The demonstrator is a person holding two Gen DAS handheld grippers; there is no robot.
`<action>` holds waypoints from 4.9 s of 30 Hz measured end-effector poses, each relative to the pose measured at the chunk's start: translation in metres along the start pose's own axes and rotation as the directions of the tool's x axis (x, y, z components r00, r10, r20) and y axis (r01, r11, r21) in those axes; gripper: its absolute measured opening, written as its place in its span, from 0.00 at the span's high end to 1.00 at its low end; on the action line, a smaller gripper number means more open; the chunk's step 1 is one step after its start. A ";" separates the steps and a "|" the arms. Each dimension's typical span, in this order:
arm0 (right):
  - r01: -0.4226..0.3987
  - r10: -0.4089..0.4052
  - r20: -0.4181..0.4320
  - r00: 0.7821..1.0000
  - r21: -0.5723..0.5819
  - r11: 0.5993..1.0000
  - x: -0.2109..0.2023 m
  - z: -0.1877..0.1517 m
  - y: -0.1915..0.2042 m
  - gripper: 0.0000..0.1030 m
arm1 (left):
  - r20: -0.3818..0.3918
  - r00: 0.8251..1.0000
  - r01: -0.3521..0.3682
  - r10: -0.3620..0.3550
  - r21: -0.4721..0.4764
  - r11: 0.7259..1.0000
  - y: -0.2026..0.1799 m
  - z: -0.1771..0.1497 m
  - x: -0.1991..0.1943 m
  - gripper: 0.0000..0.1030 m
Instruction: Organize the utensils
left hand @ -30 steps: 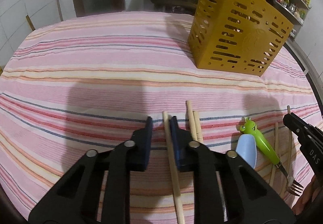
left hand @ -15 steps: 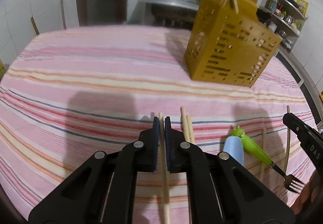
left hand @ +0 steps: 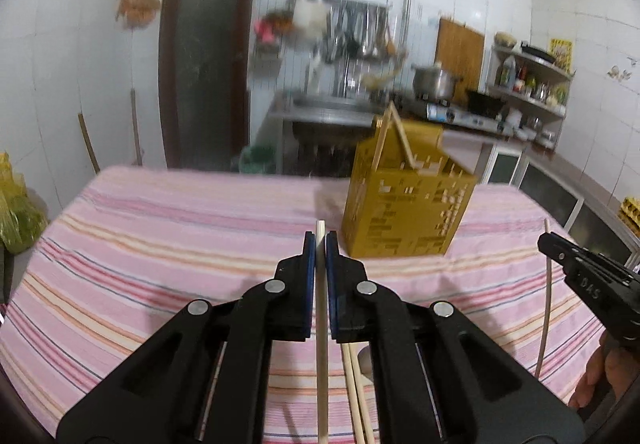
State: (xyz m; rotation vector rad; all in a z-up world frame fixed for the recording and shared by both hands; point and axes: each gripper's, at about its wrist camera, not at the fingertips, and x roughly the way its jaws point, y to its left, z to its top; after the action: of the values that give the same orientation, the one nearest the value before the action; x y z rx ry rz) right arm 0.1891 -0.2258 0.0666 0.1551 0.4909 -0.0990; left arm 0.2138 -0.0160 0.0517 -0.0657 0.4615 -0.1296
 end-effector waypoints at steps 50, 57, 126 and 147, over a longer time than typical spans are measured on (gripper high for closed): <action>-0.095 0.097 0.249 0.964 -0.022 0.995 -0.029 0.078 -0.006 0.94 | 0.228 0.970 0.074 -0.080 0.036 0.997 -0.024 0.084 -0.044 0.96; -0.108 0.105 0.295 0.950 -0.006 0.994 -0.008 0.121 -0.006 0.94 | 0.305 0.945 0.109 -0.120 0.052 0.993 -0.046 0.130 -0.034 0.96; -0.008 0.003 -0.069 0.998 -0.062 0.998 0.026 -0.021 -0.009 0.09 | -0.222 0.972 -0.076 0.076 0.008 0.997 0.038 -0.025 0.054 0.05; 0.026 -0.051 -0.416 0.908 -0.066 0.997 0.089 -0.067 0.035 0.70 | -0.366 0.926 -0.097 0.095 0.013 0.995 0.027 -0.059 0.106 0.05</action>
State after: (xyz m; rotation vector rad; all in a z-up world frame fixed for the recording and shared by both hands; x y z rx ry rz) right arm 0.2407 -0.1850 -0.0300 0.1074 0.9254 -0.0894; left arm 0.2841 -0.0064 -0.0501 -0.0238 0.8378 -0.0429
